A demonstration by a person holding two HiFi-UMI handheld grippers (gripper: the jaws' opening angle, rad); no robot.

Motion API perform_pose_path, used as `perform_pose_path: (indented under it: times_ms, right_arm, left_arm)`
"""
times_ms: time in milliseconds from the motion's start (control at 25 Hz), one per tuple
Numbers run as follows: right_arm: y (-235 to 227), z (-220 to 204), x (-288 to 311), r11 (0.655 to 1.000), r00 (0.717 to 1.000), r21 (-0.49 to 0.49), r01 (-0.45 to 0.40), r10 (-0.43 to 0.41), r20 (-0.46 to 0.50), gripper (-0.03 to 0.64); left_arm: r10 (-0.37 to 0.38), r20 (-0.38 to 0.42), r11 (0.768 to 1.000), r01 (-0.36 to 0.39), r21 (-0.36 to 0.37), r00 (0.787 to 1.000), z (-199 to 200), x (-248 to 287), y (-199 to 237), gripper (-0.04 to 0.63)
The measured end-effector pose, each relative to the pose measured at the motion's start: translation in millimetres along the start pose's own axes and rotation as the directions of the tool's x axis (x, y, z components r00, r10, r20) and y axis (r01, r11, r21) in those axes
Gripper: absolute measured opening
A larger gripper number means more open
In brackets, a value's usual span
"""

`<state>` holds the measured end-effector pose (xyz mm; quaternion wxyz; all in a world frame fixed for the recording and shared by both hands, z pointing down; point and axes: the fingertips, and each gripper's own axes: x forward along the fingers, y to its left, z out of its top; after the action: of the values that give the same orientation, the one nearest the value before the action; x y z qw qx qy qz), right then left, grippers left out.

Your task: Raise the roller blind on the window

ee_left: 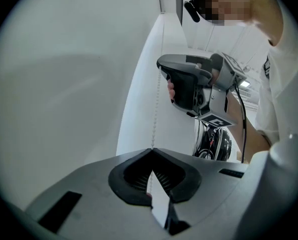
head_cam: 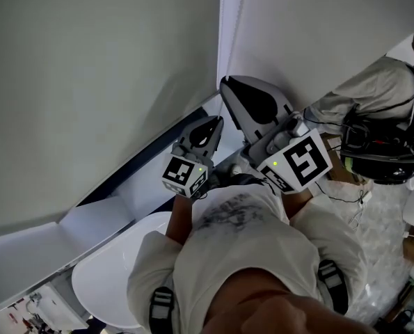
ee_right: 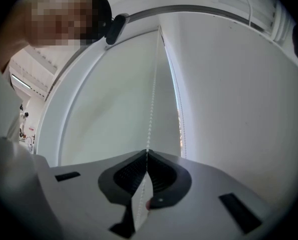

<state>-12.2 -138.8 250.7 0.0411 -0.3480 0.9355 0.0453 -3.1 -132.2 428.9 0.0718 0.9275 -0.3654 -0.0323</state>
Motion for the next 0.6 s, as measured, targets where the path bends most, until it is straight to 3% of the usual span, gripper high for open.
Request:
perform_pose_path:
  times_ms: [600]
  right_arm:
    - [11.1,-59.5,-6.0,0.998,0.996,0.050,-0.026,0.030,-0.085,0.064]
  left_arm:
    - [0.035,-0.120,0.997,-0.043,-0.064,0.992,-60.9,-10.8,4.6,0.008]
